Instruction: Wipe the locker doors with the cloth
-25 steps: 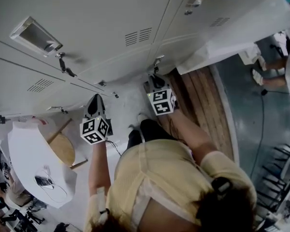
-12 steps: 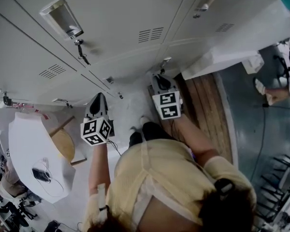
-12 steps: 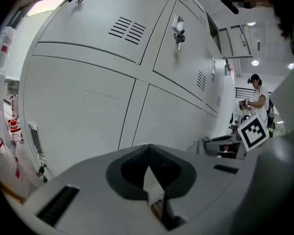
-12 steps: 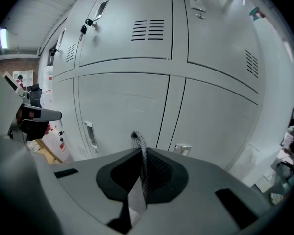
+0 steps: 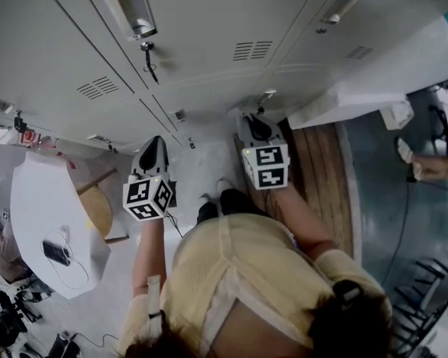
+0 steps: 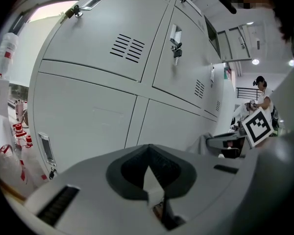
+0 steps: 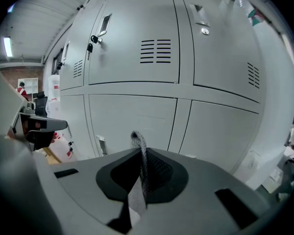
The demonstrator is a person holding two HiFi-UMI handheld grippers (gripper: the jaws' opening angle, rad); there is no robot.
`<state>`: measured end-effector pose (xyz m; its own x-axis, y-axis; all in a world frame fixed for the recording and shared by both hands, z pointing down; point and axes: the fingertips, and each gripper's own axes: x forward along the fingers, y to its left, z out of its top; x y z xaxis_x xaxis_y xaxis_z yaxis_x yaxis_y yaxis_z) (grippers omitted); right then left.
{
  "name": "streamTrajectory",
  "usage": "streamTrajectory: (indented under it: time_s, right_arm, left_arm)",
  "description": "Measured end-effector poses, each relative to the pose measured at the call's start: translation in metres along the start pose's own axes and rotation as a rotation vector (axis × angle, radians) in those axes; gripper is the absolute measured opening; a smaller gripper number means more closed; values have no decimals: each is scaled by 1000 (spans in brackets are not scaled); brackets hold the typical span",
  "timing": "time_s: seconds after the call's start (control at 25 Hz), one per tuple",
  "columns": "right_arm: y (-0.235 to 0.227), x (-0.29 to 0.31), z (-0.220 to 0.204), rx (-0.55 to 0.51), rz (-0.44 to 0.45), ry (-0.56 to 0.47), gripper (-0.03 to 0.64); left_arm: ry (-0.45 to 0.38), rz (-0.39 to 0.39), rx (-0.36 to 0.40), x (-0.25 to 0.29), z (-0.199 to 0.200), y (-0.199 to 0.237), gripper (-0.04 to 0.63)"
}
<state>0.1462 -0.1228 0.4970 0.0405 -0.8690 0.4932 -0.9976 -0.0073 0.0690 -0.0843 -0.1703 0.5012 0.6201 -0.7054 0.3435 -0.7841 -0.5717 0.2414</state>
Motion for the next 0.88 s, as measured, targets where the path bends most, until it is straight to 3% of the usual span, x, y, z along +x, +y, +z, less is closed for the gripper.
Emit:
streamTrajectory:
  time_s: [0.88]
  right_arm:
    - [31, -21, 19, -35, 84, -50, 14]
  left_arm:
    - [-27, 71, 34, -33, 14, 7, 2]
